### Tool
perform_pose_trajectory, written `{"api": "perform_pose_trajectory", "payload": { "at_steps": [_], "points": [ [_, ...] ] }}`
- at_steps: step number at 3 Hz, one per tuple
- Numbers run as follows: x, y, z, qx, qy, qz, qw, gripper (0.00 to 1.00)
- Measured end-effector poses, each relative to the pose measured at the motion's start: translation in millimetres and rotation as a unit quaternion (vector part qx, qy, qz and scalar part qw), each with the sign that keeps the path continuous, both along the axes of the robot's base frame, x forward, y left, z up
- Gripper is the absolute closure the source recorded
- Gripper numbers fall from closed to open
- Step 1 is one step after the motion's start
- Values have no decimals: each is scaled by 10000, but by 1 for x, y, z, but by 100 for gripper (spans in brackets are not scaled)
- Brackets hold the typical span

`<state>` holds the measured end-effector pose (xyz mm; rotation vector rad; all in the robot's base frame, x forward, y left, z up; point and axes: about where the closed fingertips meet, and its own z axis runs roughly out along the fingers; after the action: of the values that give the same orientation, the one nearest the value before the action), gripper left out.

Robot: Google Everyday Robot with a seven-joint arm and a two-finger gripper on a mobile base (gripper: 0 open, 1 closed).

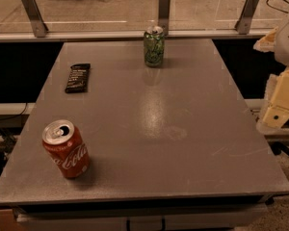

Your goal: Move coke can near green can

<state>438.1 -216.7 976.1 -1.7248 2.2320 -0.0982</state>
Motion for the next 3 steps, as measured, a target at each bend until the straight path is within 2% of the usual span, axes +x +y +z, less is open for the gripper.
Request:
{"api": "perform_pose_trajectory", "payload": {
  "at_steps": [1, 2, 3],
  "points": [
    [0, 0, 0, 0, -1, 0, 10000, 0],
    [-1, 3, -1, 169, -11, 58, 9998, 0],
    [-7, 25, -21, 656, 112, 379, 9971, 0]
  ]
}}
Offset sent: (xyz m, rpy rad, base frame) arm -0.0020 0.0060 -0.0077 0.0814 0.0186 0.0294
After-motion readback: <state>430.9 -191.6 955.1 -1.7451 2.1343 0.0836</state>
